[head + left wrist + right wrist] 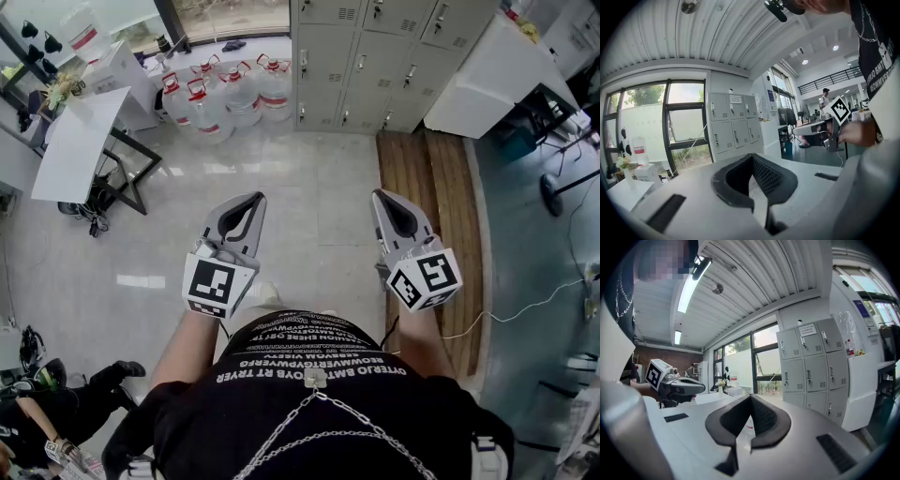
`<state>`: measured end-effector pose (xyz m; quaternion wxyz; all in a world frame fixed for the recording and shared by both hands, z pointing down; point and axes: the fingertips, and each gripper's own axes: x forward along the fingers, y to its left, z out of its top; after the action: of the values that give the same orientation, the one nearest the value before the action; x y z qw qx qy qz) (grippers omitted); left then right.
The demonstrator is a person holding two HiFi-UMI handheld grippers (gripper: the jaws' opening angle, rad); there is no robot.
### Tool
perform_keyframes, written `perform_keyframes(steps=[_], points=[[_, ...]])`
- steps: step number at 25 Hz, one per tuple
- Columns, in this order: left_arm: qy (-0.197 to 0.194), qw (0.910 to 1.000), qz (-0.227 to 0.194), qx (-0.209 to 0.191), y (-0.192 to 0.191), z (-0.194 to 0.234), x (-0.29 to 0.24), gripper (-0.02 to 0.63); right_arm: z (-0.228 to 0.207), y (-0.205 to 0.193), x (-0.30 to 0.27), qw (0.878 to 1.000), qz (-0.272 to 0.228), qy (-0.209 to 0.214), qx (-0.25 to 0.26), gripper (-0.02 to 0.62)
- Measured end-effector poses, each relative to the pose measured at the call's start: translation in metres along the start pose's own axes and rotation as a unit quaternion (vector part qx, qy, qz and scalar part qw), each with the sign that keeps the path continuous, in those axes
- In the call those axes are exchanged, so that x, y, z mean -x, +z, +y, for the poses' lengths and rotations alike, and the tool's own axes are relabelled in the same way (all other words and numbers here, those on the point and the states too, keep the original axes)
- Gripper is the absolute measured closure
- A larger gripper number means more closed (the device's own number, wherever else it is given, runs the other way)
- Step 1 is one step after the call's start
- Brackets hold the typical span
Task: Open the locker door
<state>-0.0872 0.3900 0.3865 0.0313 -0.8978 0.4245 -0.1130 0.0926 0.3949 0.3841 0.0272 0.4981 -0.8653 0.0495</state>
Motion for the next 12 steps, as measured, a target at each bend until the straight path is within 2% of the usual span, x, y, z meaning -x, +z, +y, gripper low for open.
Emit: perform_keyframes(steps=[5, 12], points=[[-0.003, 1.0000, -0.006, -0.007, -0.008, 0.033, -0.006, 0.606, 0.011, -0.001, -0.027, 1.000, 0.000, -0.004, -0.010, 0.600], [-0.018, 0.9998, -0.013, 0.001, -0.025, 0.083, -0.003, 0.606, 0.053, 0.010, -0.066, 1.000, -0.015, 0.008, -0.006, 0.600]])
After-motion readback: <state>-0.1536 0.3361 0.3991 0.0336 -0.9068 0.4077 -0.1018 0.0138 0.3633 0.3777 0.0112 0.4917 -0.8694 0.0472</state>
